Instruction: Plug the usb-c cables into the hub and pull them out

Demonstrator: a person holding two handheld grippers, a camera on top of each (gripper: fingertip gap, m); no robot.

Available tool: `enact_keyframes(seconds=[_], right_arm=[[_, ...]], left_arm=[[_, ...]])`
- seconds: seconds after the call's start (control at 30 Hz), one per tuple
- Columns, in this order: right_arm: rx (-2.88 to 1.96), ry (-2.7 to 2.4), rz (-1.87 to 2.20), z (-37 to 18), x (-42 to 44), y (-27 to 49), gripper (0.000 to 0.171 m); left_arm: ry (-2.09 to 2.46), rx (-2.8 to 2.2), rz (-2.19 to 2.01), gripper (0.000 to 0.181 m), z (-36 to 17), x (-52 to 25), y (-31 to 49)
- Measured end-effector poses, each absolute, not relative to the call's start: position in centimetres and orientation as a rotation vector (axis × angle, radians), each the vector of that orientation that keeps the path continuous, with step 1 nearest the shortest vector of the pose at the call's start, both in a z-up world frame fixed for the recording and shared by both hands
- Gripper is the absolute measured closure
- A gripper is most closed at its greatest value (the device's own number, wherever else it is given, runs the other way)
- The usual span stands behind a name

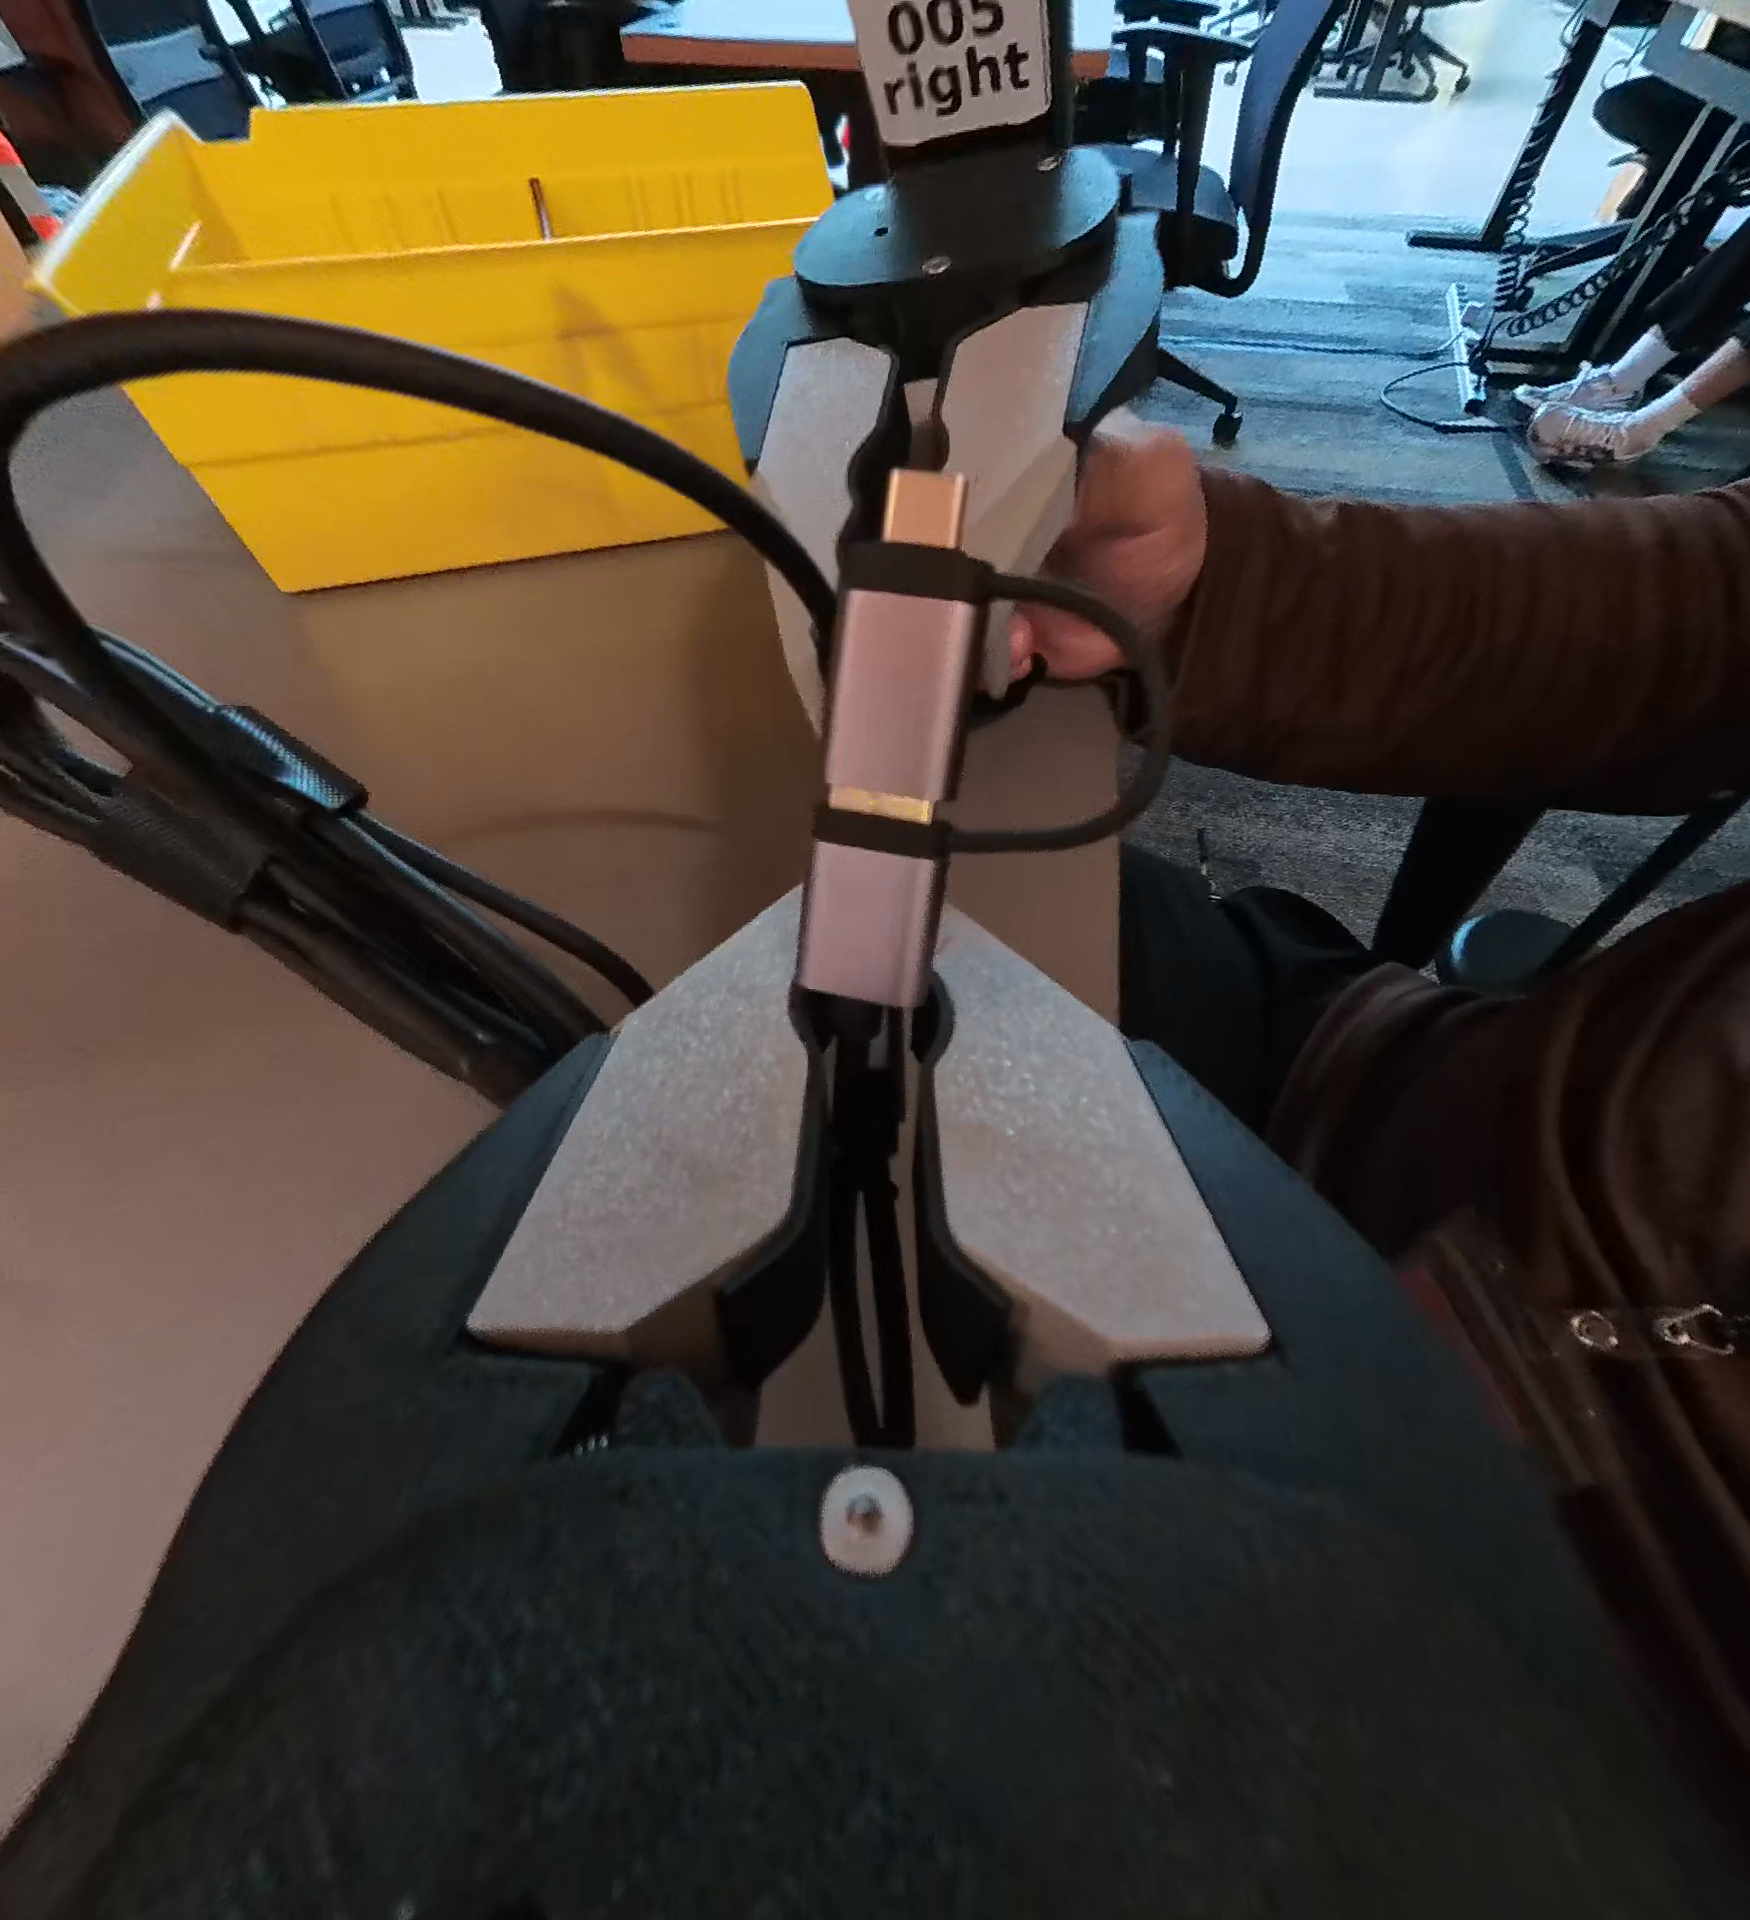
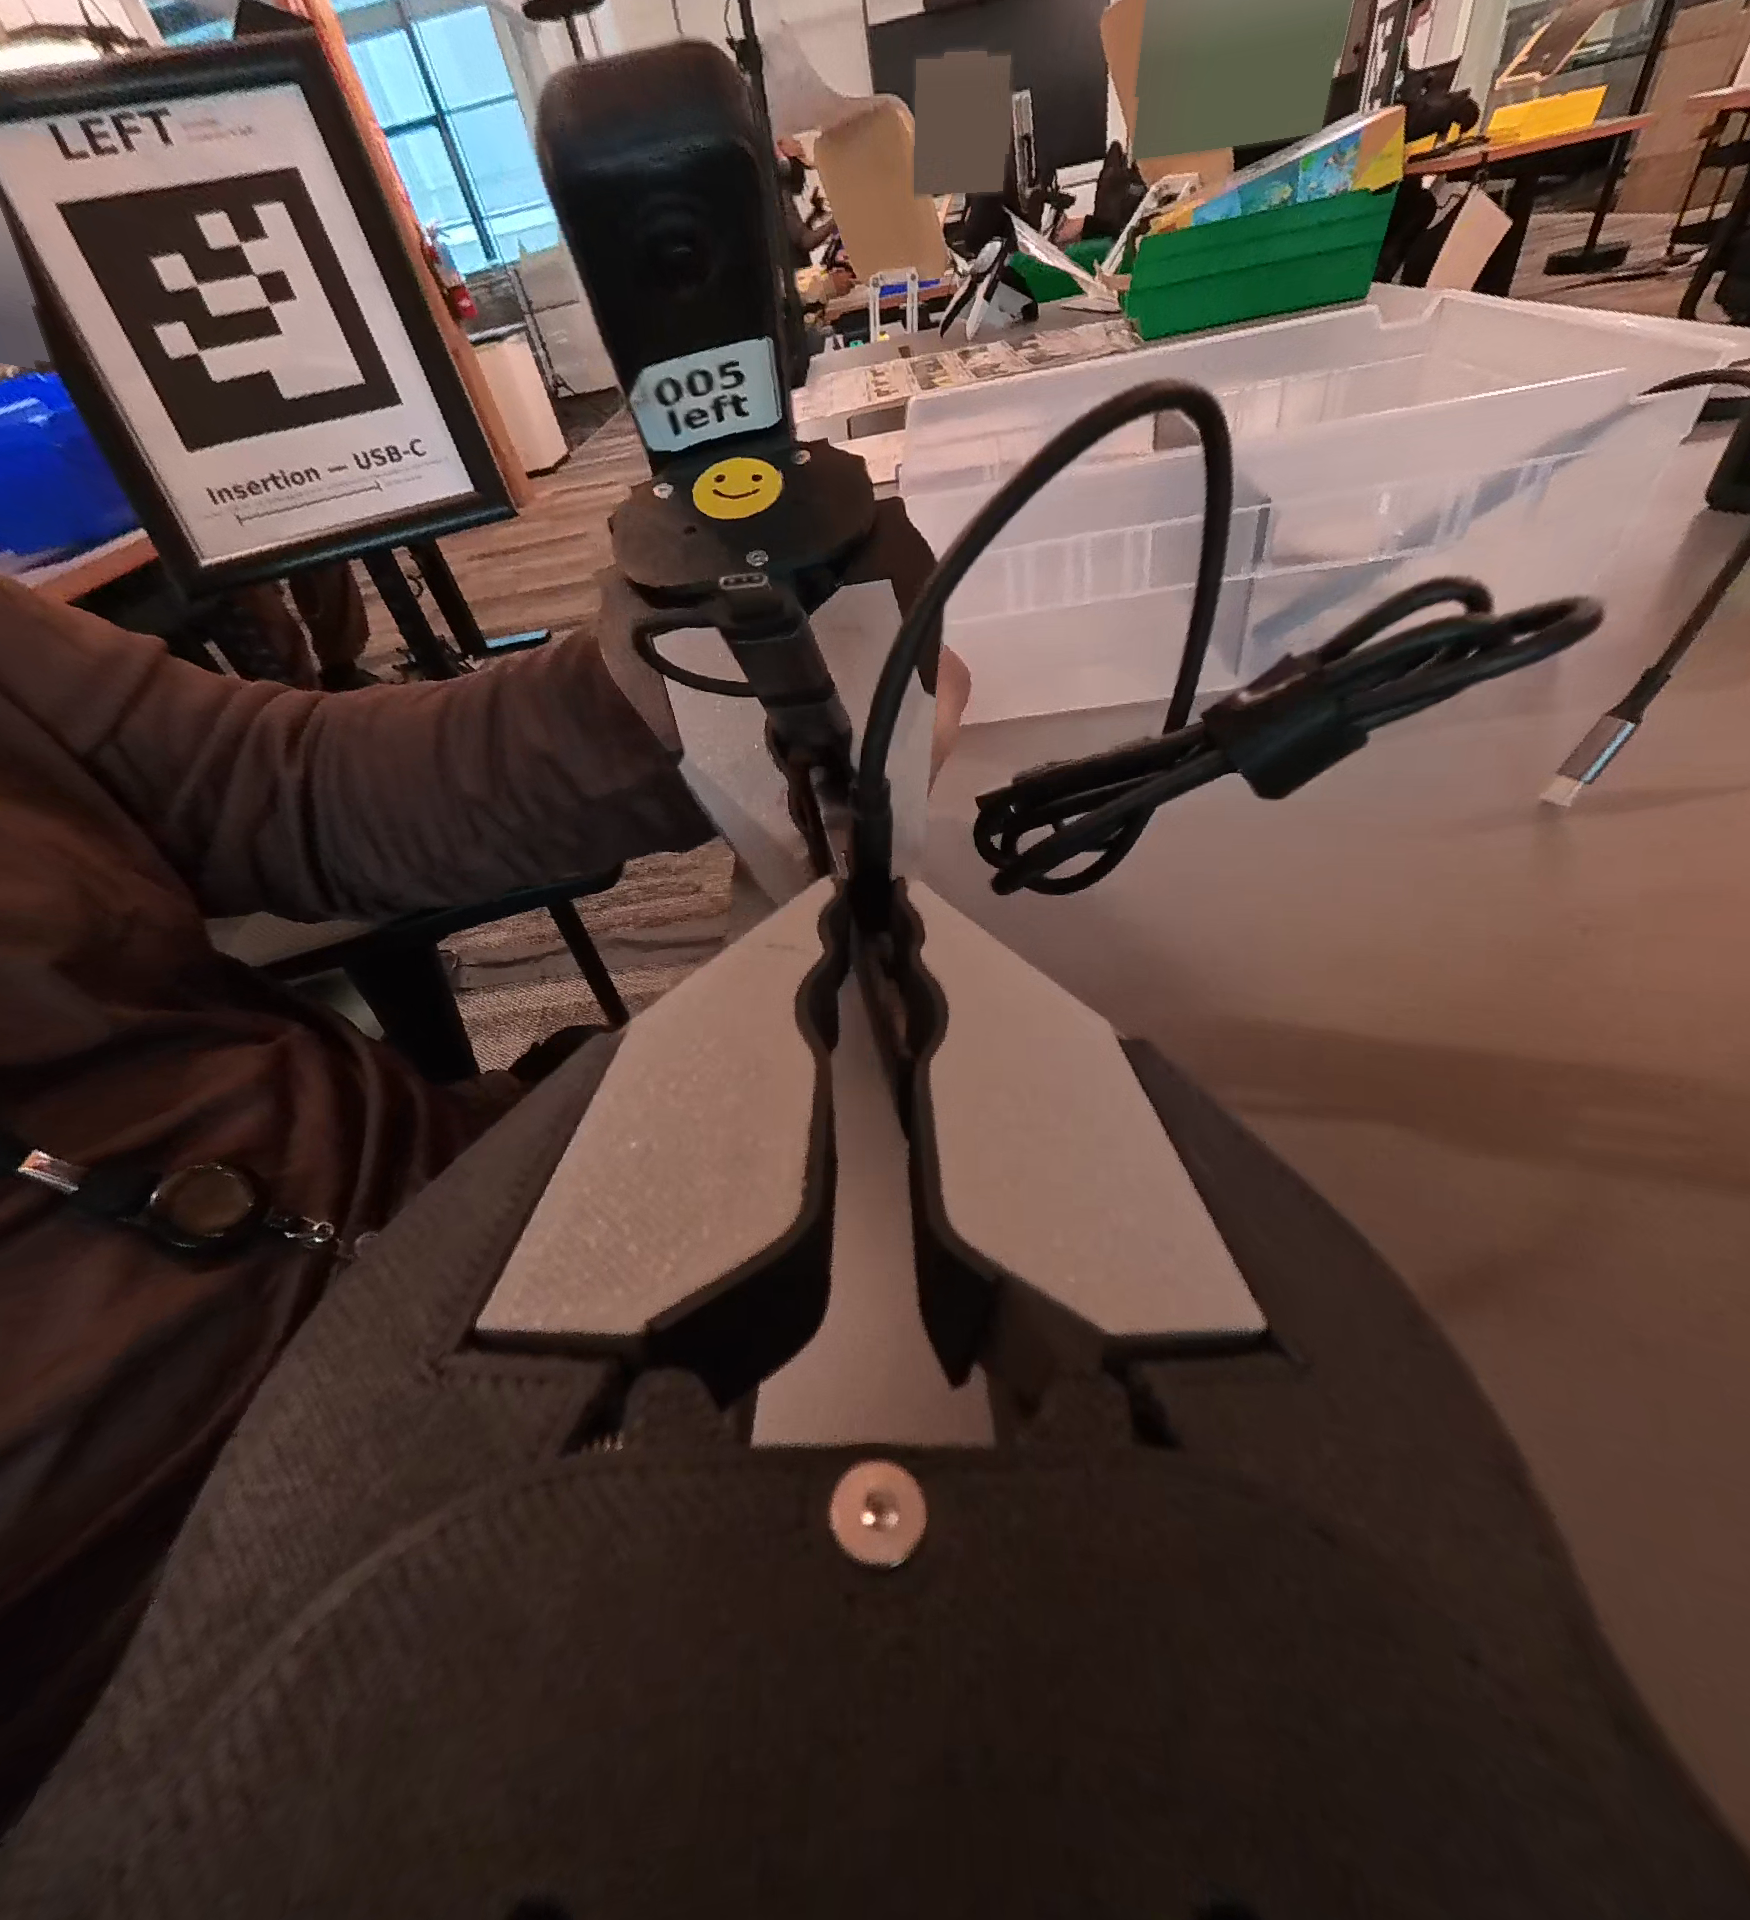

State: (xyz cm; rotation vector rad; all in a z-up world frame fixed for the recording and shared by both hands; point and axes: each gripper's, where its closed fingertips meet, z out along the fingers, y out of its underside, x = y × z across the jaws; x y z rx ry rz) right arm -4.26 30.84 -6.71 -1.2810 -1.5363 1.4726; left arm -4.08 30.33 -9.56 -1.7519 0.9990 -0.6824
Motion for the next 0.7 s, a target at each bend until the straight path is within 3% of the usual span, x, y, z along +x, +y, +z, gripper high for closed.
enact_keyframes(seconds=[0.7], right_arm=[[-1.31,-1.544,1.428,-7.2,-4.46,31.18,0.167]], left_arm=[[1.046,-1.707,-0.607,0.168,-9.75,-3.82,30.29]])
